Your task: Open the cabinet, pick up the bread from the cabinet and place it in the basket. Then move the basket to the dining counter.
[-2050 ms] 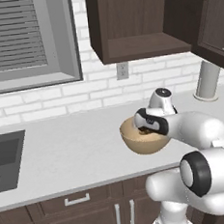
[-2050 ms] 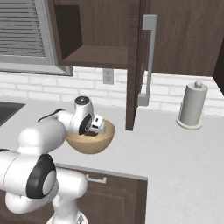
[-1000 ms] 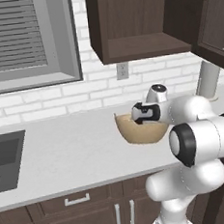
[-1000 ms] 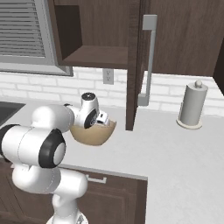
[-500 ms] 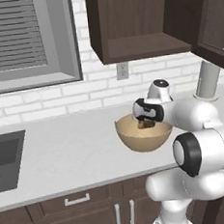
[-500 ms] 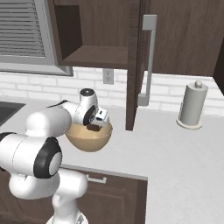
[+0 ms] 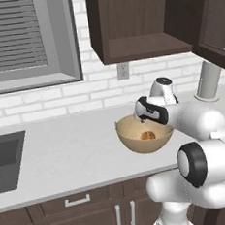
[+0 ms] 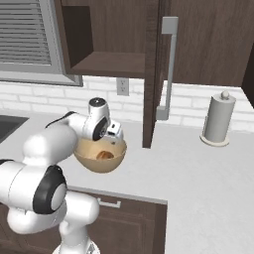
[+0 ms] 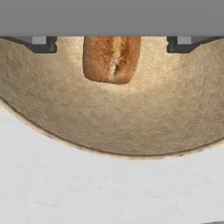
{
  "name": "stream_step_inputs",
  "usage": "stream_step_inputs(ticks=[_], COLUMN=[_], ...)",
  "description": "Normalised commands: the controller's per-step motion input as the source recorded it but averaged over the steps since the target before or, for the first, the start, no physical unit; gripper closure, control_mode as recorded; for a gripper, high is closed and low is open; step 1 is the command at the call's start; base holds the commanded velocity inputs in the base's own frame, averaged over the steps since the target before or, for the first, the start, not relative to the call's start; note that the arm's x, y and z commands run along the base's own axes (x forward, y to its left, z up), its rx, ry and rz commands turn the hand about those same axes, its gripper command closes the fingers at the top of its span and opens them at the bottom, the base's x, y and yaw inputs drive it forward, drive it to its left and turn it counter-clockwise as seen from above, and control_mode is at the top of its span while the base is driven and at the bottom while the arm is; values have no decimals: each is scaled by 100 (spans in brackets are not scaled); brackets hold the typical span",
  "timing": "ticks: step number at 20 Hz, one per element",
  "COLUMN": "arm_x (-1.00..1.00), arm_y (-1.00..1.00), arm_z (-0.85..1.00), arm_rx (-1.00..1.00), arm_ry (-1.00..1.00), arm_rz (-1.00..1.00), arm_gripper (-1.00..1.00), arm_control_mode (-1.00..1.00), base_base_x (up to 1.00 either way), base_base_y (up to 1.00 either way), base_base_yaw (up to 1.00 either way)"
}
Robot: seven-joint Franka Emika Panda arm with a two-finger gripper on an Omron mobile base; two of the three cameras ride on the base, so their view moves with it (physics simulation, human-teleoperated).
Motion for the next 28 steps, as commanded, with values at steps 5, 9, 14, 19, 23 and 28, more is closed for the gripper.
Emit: stream_step_inputs(ticks=[5, 9, 14, 19, 23, 28], arm_x=[-97, -97, -34, 0, 12, 7], arm_y=[-3, -35, -53, -37, -10, 0], arm_z=[44, 10, 2, 3, 0, 0], arm_rx=[0, 0, 0, 6, 7, 3], arm_ry=[-1, 0, 0, 0, 0, 0], arm_rz=[-13, -28, -26, -10, -1, 0], arm_gripper=[-100, -100, -100, -100, -100, -100], arm_control_mode=[-100, -100, -100, -100, -100, -100], base_base_x=[0, 0, 0, 0, 0, 0], base_base_y=[0, 0, 0, 0, 0, 0], base_base_yaw=[0, 0, 0, 0, 0, 0])
